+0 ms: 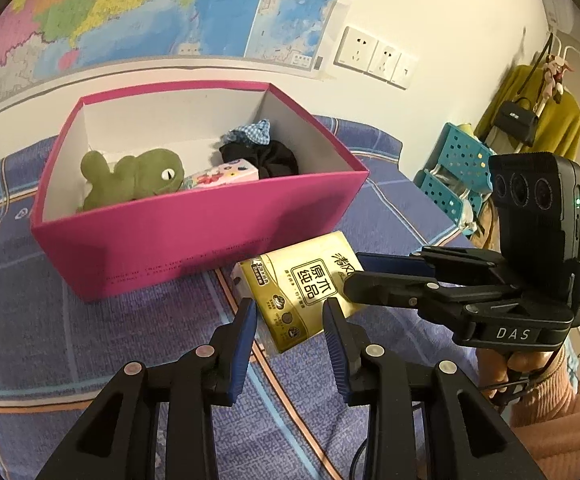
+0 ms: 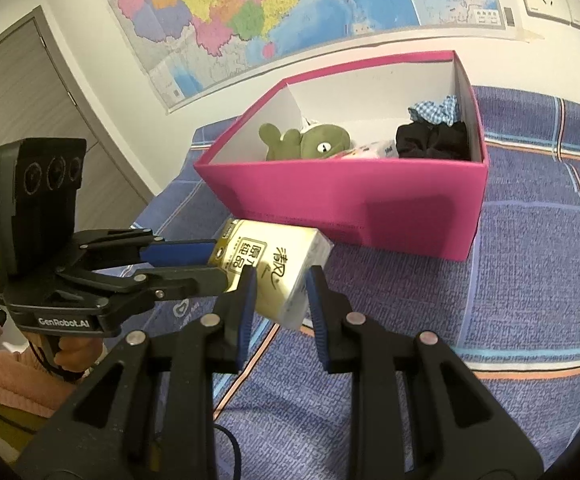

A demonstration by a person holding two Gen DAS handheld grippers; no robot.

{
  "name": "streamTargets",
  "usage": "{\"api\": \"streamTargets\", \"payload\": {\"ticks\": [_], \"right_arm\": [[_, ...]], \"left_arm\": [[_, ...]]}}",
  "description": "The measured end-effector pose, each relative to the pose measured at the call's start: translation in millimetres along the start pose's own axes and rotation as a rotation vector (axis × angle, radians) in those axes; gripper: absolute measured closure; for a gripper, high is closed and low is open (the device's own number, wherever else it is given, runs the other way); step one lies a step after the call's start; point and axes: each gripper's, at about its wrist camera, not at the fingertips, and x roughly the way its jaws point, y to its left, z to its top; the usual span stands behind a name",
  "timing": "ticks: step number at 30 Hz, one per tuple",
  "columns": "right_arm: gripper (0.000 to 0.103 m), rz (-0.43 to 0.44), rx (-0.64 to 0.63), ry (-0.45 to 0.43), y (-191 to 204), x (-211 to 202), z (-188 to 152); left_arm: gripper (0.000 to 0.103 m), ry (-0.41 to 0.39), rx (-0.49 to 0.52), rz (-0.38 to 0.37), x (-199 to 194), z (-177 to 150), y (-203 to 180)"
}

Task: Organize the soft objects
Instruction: 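Lift the yellow pack with both grippers over the pink box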

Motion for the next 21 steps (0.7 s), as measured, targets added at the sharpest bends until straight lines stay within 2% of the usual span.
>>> {"api": "streamTargets", "payload": {"ticks": [21], "right_arm": [[0.074,-0.018,-0.035,-0.040,-2,0,25]], "left_arm": [[0.070,-0.040,0.003,-0.001,0,24,6]]}}
